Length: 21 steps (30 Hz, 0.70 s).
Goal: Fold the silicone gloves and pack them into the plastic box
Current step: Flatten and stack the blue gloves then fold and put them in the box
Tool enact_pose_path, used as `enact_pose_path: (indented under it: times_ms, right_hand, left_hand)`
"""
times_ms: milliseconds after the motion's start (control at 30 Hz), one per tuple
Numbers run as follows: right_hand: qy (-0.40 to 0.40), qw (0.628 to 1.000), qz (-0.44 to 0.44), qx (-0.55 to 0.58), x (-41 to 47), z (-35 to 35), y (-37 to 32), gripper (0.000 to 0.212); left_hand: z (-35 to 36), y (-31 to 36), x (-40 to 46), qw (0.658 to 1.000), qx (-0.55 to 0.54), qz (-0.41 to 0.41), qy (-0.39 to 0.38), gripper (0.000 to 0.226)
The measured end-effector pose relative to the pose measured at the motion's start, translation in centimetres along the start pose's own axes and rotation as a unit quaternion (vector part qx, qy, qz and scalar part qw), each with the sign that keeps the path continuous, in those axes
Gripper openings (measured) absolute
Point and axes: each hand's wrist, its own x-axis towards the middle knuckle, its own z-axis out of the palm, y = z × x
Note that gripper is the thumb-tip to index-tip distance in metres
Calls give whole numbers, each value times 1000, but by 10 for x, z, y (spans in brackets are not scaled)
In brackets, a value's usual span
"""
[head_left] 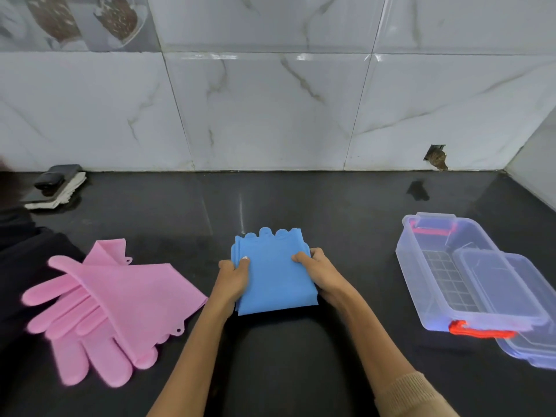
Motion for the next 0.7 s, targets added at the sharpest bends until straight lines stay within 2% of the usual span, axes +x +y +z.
enact_pose_path:
  times_ms: [100,233,400,500,533,600,700]
  right_hand:
    - [6,1000,-3,18,-5,0,-3,32]
    - [39,997,-23,64,-20,-12,-15,40]
    - [112,987,-93,72,-55,-67,-49,33]
    - [160,977,-126,70,-88,-116,-67,8]
    - [170,974,-132,64,-98,-135,-71,8]
    - [185,974,-129,33,-115,-174,-76,13]
    - [203,976,-77,-22,-129,-222,-74,33]
  left_hand:
    - [2,5,-11,1000,-2,4,-4,42]
    - [13,24,-23,997,-33,63,-10,37]
    - [57,76,-47,984,-54,152,-80,29]
    - [104,108,-67,968,-76,194,-139,21]
    - [121,117,-73,963,-75,204,-159,20]
    - [155,130,-85,954,-64,214,-198,24]
    - [197,136,-94,952,-31,189,-241,30]
